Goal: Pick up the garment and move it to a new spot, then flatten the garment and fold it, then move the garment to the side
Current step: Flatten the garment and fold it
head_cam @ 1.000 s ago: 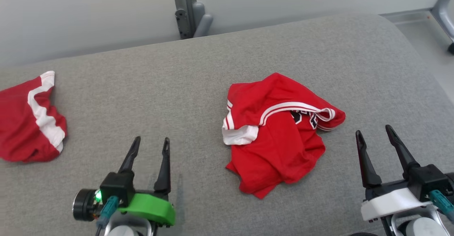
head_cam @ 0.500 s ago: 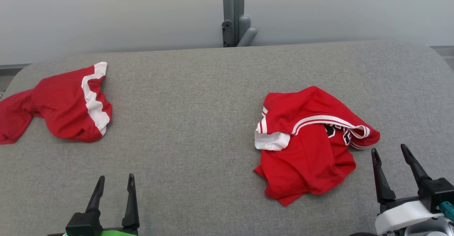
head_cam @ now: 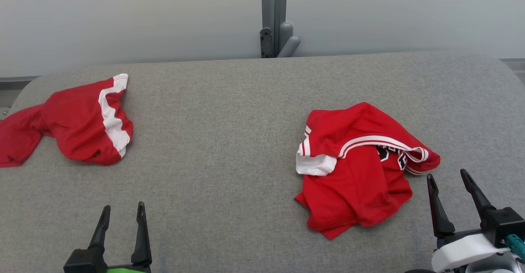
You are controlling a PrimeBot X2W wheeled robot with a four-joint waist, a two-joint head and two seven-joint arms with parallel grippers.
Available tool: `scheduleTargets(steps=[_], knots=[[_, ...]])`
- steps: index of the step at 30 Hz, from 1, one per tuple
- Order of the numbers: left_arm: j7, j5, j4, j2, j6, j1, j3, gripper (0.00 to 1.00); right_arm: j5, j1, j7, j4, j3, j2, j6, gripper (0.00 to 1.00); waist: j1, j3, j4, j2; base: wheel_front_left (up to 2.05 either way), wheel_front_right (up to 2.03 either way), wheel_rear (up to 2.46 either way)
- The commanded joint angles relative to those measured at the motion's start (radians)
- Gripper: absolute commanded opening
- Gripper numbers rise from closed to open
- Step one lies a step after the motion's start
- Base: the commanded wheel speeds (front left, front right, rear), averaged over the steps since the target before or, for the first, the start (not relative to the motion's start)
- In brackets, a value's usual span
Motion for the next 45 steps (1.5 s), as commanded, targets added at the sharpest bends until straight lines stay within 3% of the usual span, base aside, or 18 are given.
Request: scheduleTargets(steps=[1, 14, 19, 24, 28, 35, 44, 45], knots=[[0.000, 0.012, 0.005, -0.005, -0.009, 0.009, 0.011, 1.00, 0.004, 0.006, -0.003, 0.003, 0.001, -0.005, 0.000, 1.00, 0.0001, -0.001, -0.003, 0.0120, 0.00, 0.00, 0.00], [0.000, 0.013, 0.038, -0.025, -0.041, -0.027, 0.016, 1.00, 0.008, -0.019, -0.003, 0.009, 0.014, 0.002, 0.000, 1.00, 0.0001, 0.021, -0.026, 0.0120, 0.00, 0.00, 0.00], [0.000, -0.086, 0.095, -0.027, -0.062, -0.101, -0.143, 1.00, 0.012, -0.052, -0.003, 0.006, 0.040, 0.000, 0.000, 1.00, 0.0001, 0.051, -0.075, 0.0120, 0.00, 0.00, 0.00], [0.000, -0.181, 0.189, -0.025, -0.049, -0.267, -0.359, 1.00, 0.020, -0.098, -0.003, -0.003, 0.052, 0.007, 0.000, 1.00, 0.0001, 0.109, -0.159, 0.0120, 0.00, 0.00, 0.00], [0.002, -0.179, 0.312, -0.024, -0.053, -0.388, -0.459, 1.00, 0.022, -0.107, -0.003, 0.000, 0.052, 0.020, 0.000, 1.00, 0.0001, 0.128, -0.215, 0.0120, 0.00, 0.00, 0.00], [0.015, -0.159, 0.511, -0.024, -0.052, -0.526, -0.503, 1.00, 0.028, -0.104, -0.003, 0.009, 0.041, 0.037, 0.000, 1.00, 0.0001, 0.140, -0.286, 0.0120, 0.00, 0.00, 0.00], [0.014, -0.172, 0.683, -0.023, -0.030, -0.628, -0.493, 1.00, 0.031, -0.113, -0.003, 0.008, 0.039, 0.055, 0.000, 1.00, 0.0001, 0.146, -0.317, 0.0120, 0.00, 0.00, 0.00], [0.010, -0.175, 0.688, -0.023, -0.035, -0.631, -0.495, 0.80, 0.030, -0.114, -0.003, 0.008, 0.037, 0.055, 0.000, 1.00, 0.0001, 0.146, -0.317, 0.0120, 0.00, 0.00, 0.00]])
